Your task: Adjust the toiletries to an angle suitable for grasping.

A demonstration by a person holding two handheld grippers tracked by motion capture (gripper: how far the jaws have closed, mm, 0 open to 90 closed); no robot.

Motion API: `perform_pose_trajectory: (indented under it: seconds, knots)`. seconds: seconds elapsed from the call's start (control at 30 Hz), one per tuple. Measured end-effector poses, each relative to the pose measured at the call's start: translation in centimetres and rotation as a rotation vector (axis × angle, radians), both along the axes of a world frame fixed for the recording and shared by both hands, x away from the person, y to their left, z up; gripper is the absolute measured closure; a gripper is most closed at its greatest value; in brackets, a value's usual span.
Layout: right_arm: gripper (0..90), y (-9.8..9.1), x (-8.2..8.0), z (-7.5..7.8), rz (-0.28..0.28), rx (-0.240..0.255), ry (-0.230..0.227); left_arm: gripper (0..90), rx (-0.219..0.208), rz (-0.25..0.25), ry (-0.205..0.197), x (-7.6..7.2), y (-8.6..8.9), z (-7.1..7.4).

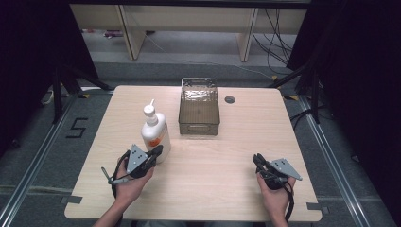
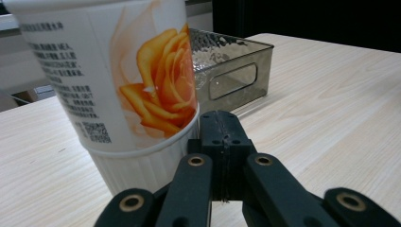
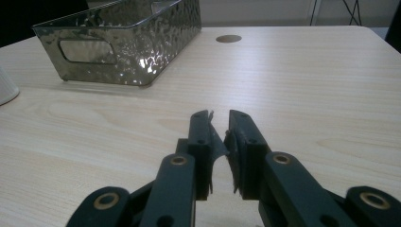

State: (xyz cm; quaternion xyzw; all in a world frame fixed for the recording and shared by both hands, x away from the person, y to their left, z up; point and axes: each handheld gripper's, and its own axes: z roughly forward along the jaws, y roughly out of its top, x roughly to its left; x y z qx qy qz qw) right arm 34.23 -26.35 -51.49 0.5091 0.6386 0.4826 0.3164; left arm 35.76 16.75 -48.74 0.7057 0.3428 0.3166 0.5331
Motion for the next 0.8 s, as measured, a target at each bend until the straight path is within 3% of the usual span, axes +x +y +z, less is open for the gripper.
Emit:
perform_pose_trajectory:
  seconds: [0.07, 0.1, 0.17, 0.8]
  knots:
    - [80.1, 0.0, 0.0, 0.0, 0.001, -0.001, 0.0, 89.9, -0.009, 0.011, -0.001, 0.0, 0.4, -0.1]
    - [80.0, 0.2, -0.1, 0.0, -0.005, 0.022, 0.015, 89.9, -0.004, 0.019, 0.005, 0.0, 0.6, -0.1]
    - [79.9, 0.0, 0.0, 0.0, 0.005, 0.001, 0.005, 89.9, -0.001, 0.025, 0.007, 0.0, 0.9, -0.1]
    - [79.0, 0.1, 0.0, 0.0, 0.005, -0.002, 0.007, 89.9, -0.012, 0.095, 0.029, 0.4, 2.8, -0.4]
